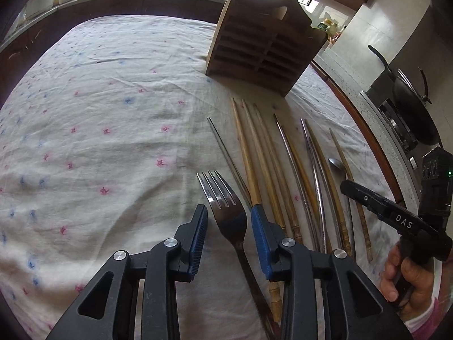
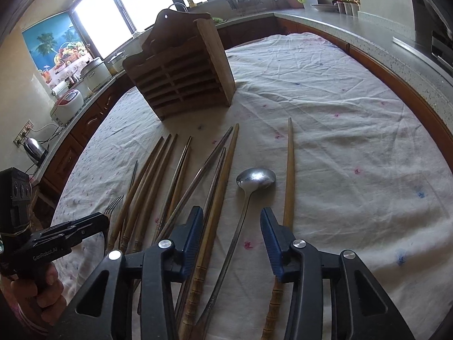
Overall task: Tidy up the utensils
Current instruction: 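Grasp the silver fork with the left tool while the right tool grasps the silver spoon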
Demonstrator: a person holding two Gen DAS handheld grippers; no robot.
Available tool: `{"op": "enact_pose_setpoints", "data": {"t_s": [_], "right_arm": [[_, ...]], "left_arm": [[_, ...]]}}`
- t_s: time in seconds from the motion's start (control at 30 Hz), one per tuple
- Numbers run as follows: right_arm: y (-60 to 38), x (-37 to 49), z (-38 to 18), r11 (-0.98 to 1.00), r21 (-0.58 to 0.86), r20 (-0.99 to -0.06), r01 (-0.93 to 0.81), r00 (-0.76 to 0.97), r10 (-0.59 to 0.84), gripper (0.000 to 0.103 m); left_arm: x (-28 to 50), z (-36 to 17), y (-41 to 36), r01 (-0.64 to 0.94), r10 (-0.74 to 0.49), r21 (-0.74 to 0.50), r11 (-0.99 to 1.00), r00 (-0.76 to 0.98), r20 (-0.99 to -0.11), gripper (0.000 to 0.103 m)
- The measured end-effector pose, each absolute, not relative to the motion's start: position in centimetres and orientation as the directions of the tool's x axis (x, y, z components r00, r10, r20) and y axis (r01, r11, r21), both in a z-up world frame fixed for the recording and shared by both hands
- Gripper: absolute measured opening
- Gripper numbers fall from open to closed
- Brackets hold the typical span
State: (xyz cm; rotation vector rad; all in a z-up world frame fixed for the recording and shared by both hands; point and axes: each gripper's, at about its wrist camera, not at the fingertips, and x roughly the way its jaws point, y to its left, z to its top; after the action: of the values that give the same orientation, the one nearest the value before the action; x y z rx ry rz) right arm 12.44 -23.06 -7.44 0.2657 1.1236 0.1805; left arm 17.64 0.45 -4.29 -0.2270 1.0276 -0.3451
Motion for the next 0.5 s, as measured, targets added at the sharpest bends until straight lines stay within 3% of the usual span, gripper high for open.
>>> {"op": "enact_pose_setpoints", "data": {"t_s": [0.2,0.3,0.33,0.5], "right_arm": [[-23.4,13.8,-8.0,0.95,0.311,-0.864,-0.005,0.416,0.285,0.037],[-23.4,14.4,-8.3,0.951,0.308,-0.865,-0.003,0.415,0.281,0.022],[-23.5,14.6,-8.5,0.953,0.304,-0.868,0.003,0.413,0.275,0.011],[-23.9,14.1,-7.9,0.936,0.352,-0.847,0.003,0.426,0.318,0.002]], "left_arm": [[19.0,-4.7,0.2,0.184,-0.409,-0.366,0.912,0.462,-0.787,0.027],[19.2,-4.9,0.0,0.191,-0.412,-0.366,0.911,0.473,-0.779,0.026],[19.2,-4.9,0.0,0.193,-0.41,-0.362,0.912,0.476,-0.778,0.026],[18.6,-4.6,0.4,0.192,-0.432,-0.388,0.901,0.477,-0.766,0.02]]}}
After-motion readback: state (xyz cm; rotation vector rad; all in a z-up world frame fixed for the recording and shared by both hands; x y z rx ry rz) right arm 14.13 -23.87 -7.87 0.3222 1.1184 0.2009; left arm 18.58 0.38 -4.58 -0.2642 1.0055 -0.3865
